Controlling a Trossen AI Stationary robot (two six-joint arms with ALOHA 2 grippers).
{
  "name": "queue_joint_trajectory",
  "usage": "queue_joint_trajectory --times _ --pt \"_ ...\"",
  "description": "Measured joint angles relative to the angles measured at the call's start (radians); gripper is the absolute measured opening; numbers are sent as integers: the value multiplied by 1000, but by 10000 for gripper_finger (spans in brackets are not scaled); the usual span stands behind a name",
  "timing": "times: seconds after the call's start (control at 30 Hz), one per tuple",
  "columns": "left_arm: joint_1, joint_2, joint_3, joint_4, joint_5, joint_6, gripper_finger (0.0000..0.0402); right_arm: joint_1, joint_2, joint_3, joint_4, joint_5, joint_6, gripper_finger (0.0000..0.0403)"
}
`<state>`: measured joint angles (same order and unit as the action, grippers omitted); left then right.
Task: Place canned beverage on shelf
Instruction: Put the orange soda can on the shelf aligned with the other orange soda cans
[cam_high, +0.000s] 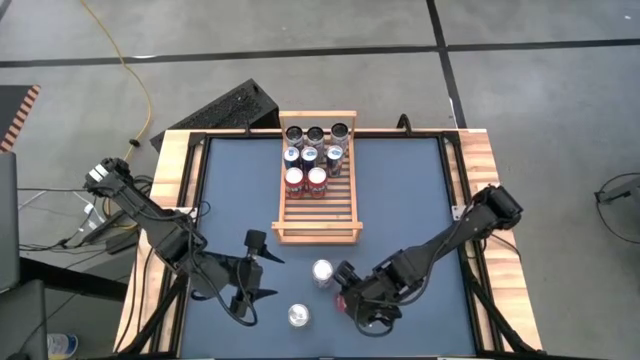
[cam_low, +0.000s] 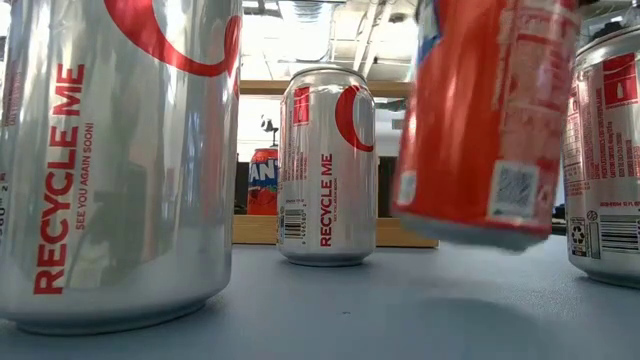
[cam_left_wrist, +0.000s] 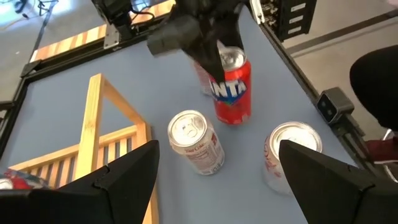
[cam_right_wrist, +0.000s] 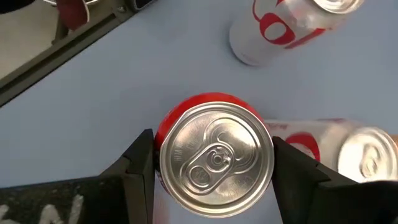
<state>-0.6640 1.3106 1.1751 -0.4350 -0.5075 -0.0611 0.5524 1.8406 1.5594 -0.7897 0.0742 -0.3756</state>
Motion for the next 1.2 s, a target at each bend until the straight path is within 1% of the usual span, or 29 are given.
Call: queue_joint_trajectory --times 0.13,0.23,0.5,0.67,0.87,1.07,1.2 --pt "0 0 0 5 3 4 318 2 16 3 14 1 8 211" --pt "0 0 0 7 3 7 318 2 13 7 27 3 45 217" --pt "0 0 0 8 4 7 318 -20 14 6 11 7 190 256" --pt "0 0 0 8 4 7 318 -26 14 6 12 12 188 272" --pt "0 0 0 8 4 3 318 -23 14 6 22 10 171 276" --pt "0 0 0 7 19 12 318 -26 14 6 22 11 250 276" --pt "0 0 0 7 22 12 318 -25 14 6 22 10 256 277"
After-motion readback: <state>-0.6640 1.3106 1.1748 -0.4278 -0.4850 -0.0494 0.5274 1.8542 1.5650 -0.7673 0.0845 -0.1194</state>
